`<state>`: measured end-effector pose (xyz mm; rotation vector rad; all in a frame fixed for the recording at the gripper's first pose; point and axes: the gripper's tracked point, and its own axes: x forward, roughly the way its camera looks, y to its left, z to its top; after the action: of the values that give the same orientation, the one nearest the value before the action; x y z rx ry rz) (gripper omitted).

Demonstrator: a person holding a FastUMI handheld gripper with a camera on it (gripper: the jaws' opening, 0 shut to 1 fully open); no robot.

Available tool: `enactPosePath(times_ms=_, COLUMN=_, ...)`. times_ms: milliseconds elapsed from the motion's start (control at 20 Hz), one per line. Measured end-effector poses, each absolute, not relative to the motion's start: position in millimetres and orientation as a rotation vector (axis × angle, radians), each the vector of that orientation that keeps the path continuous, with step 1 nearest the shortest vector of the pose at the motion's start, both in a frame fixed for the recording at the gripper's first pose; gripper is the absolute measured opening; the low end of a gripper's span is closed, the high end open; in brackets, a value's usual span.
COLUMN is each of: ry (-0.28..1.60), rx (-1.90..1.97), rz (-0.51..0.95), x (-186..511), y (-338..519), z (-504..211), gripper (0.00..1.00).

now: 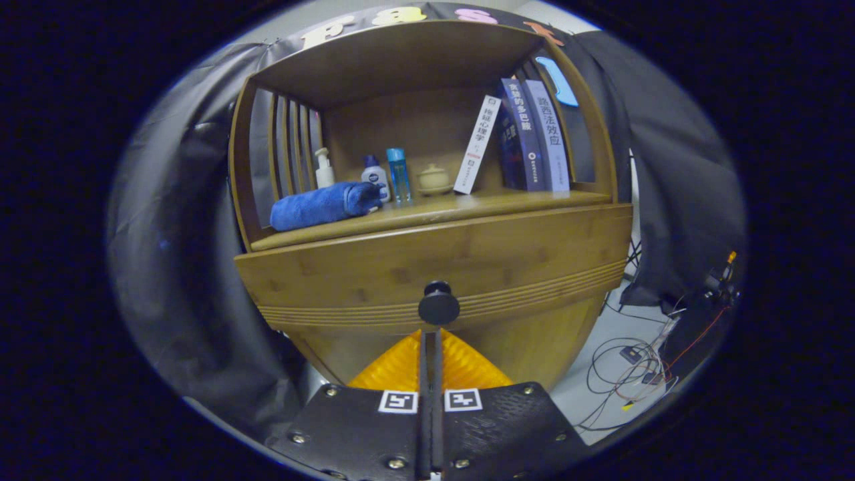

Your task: Pull open the drawer, take out the items inside it, and place them on the countertop above the cabinet.

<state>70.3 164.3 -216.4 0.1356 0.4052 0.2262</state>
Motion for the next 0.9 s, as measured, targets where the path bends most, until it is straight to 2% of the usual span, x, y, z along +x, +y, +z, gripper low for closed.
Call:
enactPosePath(times_ms=150, ry=0.395, rx=0.126, rz=0.191, x=76, y=162, z=-220, gripper=0.01)
enactPosePath(times_ms=250, ry=0.423, rx=0.084, rz=0.143, x=79, y=155, z=-231, gripper=0.25)
enactPosePath(times_ms=450, ry=0.426, rx=0.077, rz=0.173, x=89, y=167, z=-230, gripper=0.72)
enactPosePath(times_ms=850, ry=0.409, rx=0.105, rz=0.194, x=133, y=181, z=-231, gripper=0.74)
enactPosePath(times_ms=900, ry=0.409, rx=0.11, rz=0.187, x=136, y=180, z=-233, gripper=0.66)
